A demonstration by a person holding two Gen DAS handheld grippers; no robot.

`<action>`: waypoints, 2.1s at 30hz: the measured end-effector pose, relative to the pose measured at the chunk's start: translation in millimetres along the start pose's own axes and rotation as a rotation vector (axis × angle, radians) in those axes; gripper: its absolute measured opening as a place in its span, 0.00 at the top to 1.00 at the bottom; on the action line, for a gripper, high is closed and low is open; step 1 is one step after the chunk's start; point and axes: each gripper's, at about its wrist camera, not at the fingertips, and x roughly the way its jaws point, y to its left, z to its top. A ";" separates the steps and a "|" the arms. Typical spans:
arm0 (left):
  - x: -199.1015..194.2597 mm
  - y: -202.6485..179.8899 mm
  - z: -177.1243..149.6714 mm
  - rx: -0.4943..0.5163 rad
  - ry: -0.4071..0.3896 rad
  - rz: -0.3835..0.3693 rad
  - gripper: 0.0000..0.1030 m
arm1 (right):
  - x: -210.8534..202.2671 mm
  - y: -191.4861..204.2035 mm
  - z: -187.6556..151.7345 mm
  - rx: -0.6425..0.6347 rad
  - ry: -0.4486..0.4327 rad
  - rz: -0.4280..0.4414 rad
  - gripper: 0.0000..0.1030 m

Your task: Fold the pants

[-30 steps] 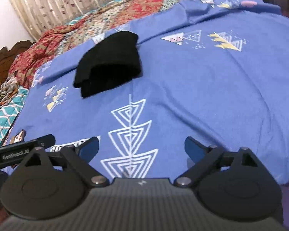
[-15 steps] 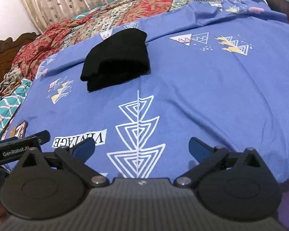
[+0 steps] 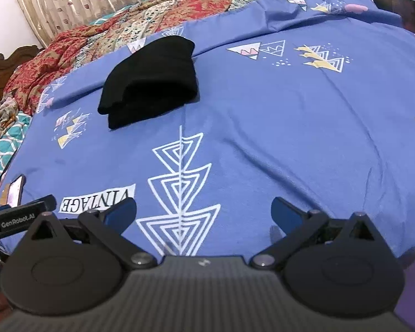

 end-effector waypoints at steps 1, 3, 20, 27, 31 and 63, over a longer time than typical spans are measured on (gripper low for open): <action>0.9 -0.3 0.0 0.001 0.003 0.008 0.00 | 0.5 -1.5 0.2 0.005 0.000 -0.005 0.00; 3.1 -0.4 0.4 0.003 0.008 0.024 0.00 | 1.3 -6.0 1.0 0.014 0.004 -0.005 0.00; 13.5 0.0 1.4 0.036 0.033 0.073 0.00 | 4.8 -19.4 2.2 0.024 0.026 -0.002 0.00; 15.1 -0.5 -0.9 0.042 0.043 0.061 0.00 | 1.2 -19.6 3.8 0.005 0.002 -0.009 0.00; 15.4 1.2 -1.0 0.034 0.054 0.045 0.00 | -0.1 -19.6 3.7 0.005 -0.011 -0.017 0.00; 13.2 2.2 -2.6 0.029 0.080 -0.046 0.00 | -3.1 -11.9 2.5 -0.016 -0.026 -0.022 0.00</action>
